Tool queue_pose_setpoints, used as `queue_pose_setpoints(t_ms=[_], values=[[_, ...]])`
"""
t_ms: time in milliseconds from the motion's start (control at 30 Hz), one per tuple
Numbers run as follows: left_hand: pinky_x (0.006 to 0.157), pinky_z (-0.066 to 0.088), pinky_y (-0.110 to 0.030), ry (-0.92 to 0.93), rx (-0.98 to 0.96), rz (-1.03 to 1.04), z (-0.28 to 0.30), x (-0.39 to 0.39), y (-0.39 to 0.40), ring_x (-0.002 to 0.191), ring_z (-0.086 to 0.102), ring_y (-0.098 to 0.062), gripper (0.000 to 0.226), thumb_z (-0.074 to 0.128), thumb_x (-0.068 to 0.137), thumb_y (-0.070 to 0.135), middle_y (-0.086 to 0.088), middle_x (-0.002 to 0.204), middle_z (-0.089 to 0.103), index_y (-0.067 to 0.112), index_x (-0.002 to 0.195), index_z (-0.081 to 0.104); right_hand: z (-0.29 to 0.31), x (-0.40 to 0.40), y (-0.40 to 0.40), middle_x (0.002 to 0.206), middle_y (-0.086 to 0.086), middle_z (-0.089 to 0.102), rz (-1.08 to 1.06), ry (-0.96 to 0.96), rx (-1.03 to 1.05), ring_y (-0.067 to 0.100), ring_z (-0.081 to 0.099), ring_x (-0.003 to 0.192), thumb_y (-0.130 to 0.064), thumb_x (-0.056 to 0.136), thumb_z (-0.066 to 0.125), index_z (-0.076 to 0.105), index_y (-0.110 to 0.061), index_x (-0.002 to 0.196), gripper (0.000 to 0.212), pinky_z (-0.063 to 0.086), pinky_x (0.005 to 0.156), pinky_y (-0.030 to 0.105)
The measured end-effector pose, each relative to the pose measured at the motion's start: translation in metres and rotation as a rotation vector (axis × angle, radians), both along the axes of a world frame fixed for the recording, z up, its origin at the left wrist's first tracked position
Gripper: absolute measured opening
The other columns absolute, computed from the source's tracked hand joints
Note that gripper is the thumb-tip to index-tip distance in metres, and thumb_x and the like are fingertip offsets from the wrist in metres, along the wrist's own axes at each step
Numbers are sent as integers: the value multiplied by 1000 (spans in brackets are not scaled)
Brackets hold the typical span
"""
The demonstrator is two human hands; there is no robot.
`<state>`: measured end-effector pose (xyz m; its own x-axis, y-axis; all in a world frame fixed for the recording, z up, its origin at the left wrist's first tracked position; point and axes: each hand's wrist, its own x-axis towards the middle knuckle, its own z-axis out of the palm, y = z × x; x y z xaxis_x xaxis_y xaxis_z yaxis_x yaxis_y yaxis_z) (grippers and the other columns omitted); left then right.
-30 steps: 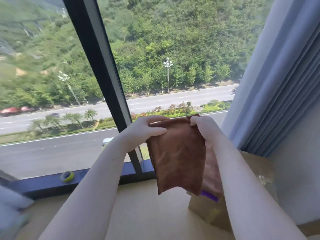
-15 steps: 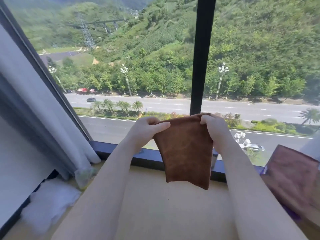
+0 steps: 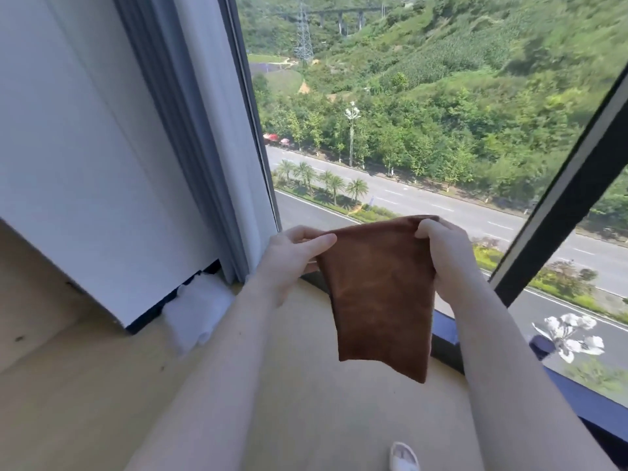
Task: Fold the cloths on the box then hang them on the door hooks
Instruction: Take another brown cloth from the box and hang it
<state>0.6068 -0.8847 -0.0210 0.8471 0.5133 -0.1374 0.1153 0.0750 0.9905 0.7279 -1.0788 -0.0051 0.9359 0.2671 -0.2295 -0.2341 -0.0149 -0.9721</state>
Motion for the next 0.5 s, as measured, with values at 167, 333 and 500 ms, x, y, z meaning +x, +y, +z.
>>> queue_pose_setpoints(t_ms=[167, 333, 500], values=[[93, 60, -37, 13, -87, 164, -17, -17, 36, 98, 75, -26, 17, 74, 92, 22, -7, 102, 79, 8, 103, 75, -3, 7, 64, 77, 12, 61, 88, -18, 5, 27, 57, 72, -15, 70, 55, 72, -21, 80, 20, 46, 68, 40], [95, 59, -43, -9, -120, 367, -23, -8, 82, 105, 73, -30, 15, 75, 91, 21, -11, 108, 78, 10, 102, 77, -21, 38, 131, 65, 4, 63, 236, 9, 16, 26, 58, 65, -4, 83, 53, 71, -22, 69, 29, 48, 64, 35], [93, 59, -38, -85, -101, 526, -9, 17, 125, 98, 74, -30, 5, 74, 90, 10, -14, 100, 78, 9, 92, 79, -25, 82, 198, 57, -3, 65, 399, -8, 20, 15, 58, 51, -1, 85, 51, 72, -21, 75, 30, 45, 50, 21]])
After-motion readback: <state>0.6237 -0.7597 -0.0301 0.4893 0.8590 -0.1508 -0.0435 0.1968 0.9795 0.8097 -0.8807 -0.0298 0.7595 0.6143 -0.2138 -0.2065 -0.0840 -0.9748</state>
